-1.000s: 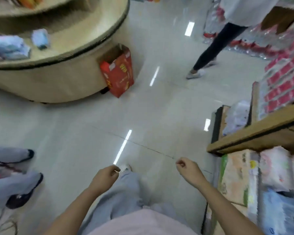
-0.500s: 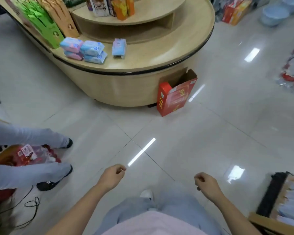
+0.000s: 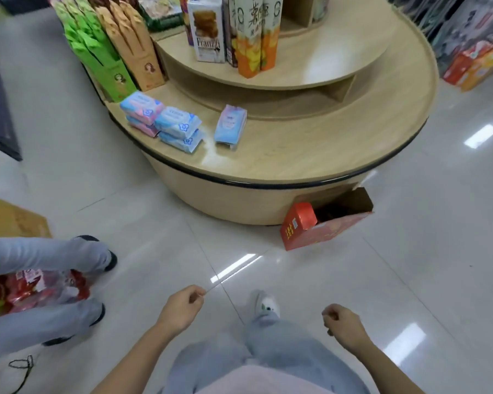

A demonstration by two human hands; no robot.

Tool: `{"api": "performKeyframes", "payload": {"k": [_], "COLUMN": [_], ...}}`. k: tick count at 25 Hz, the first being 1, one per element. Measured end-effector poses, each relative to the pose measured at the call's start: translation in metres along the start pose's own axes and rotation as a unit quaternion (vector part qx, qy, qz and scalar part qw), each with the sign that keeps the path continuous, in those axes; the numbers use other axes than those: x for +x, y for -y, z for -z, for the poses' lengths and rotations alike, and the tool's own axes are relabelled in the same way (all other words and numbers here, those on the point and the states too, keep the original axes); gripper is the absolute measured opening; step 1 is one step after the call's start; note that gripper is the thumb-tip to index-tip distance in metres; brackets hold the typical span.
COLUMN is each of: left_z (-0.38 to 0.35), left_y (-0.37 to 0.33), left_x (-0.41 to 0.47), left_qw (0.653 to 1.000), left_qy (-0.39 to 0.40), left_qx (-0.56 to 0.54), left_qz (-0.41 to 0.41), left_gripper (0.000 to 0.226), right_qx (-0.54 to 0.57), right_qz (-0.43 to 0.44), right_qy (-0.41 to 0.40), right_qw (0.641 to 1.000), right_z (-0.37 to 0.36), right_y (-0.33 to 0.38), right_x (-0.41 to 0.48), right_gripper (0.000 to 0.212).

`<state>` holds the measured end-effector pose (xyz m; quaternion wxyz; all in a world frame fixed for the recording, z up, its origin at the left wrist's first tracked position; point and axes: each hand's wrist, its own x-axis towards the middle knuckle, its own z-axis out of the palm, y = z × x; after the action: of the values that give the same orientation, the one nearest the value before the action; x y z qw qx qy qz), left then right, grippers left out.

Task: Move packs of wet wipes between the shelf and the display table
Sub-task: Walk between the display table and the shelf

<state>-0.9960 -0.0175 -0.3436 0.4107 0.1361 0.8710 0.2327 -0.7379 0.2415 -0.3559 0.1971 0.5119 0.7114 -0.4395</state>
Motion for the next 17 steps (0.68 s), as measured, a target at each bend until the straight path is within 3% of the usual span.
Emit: {"api": "performKeyframes", "payload": {"k": [4, 8, 13, 17], "left_z": [0.02, 0.051, 0.118, 0.177], "left_y": [-0.02, -0.035, -0.066, -0.124], "left_x": [0.042, 0.09, 0.182, 0.257], "left_qw": [0.998, 0.993, 0.995, 1.0], "left_qy": [-0.013, -0.035, -0.017, 0.004], "left_qx": [-0.028, -0.069, -0.05, -0.019], "left_qz": [0.059, 0.092, 0.088, 0.023], "left_gripper": [0.017, 0.013, 0.013, 0.016], "right_qx": [-0.083, -0.076, -0.057, -0.03], "right_qz": [0.095, 0.169, 0.171, 0.13], "right_qy": [0.022, 0.008, 0.019, 0.025], "right_qw": [0.992, 0.983, 0.983, 0.991], "right_z": [0.052, 0.074, 0.073, 0.072], "right_y": [0.112, 0.221, 0.311, 0.361], "right_x": [0.082, 0.149, 0.208, 0.245], "right_gripper": [0.017, 0.012, 0.011, 0.015]}}
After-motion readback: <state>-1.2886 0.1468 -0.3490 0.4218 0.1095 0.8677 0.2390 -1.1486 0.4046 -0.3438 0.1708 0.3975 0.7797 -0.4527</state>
